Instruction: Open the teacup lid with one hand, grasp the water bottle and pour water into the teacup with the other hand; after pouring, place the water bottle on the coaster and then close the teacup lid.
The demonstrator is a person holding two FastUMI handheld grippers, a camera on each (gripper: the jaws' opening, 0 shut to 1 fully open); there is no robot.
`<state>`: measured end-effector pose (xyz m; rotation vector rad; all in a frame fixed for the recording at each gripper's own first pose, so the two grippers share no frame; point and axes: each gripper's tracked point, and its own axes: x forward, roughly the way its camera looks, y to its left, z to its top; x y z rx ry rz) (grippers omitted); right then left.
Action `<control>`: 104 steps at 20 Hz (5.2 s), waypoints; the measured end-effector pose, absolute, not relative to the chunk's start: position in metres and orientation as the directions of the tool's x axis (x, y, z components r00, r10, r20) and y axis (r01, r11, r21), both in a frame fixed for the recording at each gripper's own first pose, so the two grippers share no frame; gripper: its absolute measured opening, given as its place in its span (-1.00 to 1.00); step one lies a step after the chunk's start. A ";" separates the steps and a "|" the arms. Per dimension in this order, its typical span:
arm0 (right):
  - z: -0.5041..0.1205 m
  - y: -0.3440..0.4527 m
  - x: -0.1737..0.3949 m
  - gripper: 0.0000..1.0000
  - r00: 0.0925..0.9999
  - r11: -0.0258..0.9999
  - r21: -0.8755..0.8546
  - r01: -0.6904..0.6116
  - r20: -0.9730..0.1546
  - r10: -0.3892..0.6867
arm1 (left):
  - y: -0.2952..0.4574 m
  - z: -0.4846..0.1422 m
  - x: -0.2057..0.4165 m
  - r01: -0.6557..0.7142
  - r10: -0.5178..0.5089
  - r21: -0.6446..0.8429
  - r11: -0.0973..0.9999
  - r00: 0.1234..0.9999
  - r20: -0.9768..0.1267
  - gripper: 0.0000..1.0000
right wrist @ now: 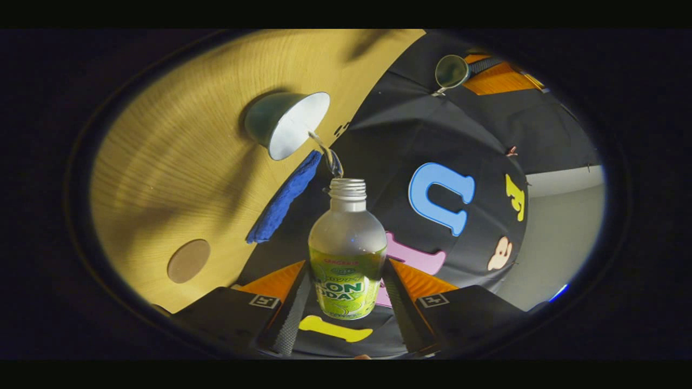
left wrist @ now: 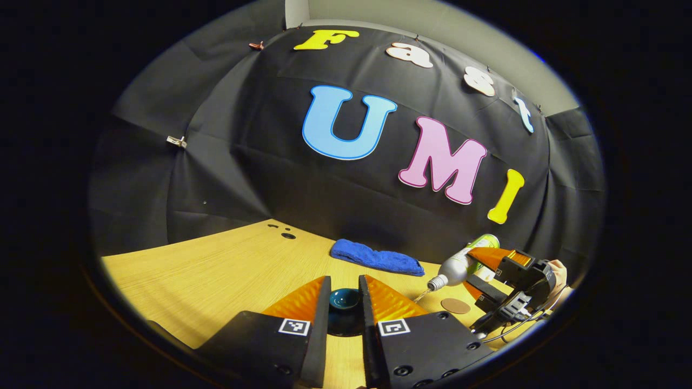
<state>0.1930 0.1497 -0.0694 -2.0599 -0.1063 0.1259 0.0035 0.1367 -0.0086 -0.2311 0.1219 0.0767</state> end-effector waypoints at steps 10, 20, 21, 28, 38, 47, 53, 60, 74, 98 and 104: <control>-0.056 0.158 0.198 0.55 0.980 -0.574 -0.810 0.119 0.001 0.201 | 0.141 -0.008 0.003 -0.095 0.067 -0.226 0.970 0.990 -0.127 -0.37; -0.055 0.167 0.198 0.55 0.966 -0.629 -0.754 0.186 0.025 0.257 | 0.142 -0.009 0.004 -0.097 0.068 -0.229 0.969 0.989 -0.131 -0.37; -0.055 0.168 0.197 0.55 0.965 -0.629 -0.754 0.189 0.025 0.260 | 0.142 -0.009 0.003 -0.097 0.068 -0.229 0.969 0.989 -0.131 -0.37; -0.057 0.168 0.197 0.55 0.964 -0.616 -0.766 0.183 0.017 0.265 | 0.141 -0.009 0.003 -0.095 0.066 -0.228 0.969 0.989 -0.133 -0.37; -0.124 0.148 0.184 0.55 0.943 0.221 -0.920 -0.323 -0.294 0.155 | 0.143 -0.016 0.005 -0.109 0.078 -0.219 0.970 0.986 -0.145 -0.36; -0.131 0.147 0.180 0.56 0.908 0.909 -0.238 -0.342 -0.334 0.255 | 0.137 -0.026 0.009 -0.111 0.079 -0.197 0.974 0.983 -0.167 -0.37; -0.133 0.146 0.178 0.56 0.940 0.977 -0.056 -0.206 -0.289 0.182 | 0.128 -0.033 0.013 -0.100 0.067 -0.181 0.978 0.981 -0.180 -0.31; -0.142 0.142 0.182 0.55 0.938 0.984 0.100 -0.149 -0.300 0.172 | 0.121 -0.036 0.013 -0.090 0.057 -0.170 0.981 0.980 -0.188 -0.37; -0.160 0.134 0.184 0.55 0.933 0.990 0.086 -0.114 -0.334 0.136 | 0.122 -0.038 0.014 -0.092 0.059 -0.173 0.981 0.980 -0.190 -0.37; -0.146 0.108 0.078 0.94 0.948 0.992 -0.004 -0.124 -0.296 0.117 | 0.062 -0.051 0.020 0.006 -0.041 -0.167 0.986 0.977 -0.210 -0.37; -0.122 0.099 0.028 0.87 0.967 0.992 0.071 -0.103 -0.226 0.116 | 0.027 -0.053 0.033 0.033 -0.060 -0.121 0.992 0.972 -0.227 -0.37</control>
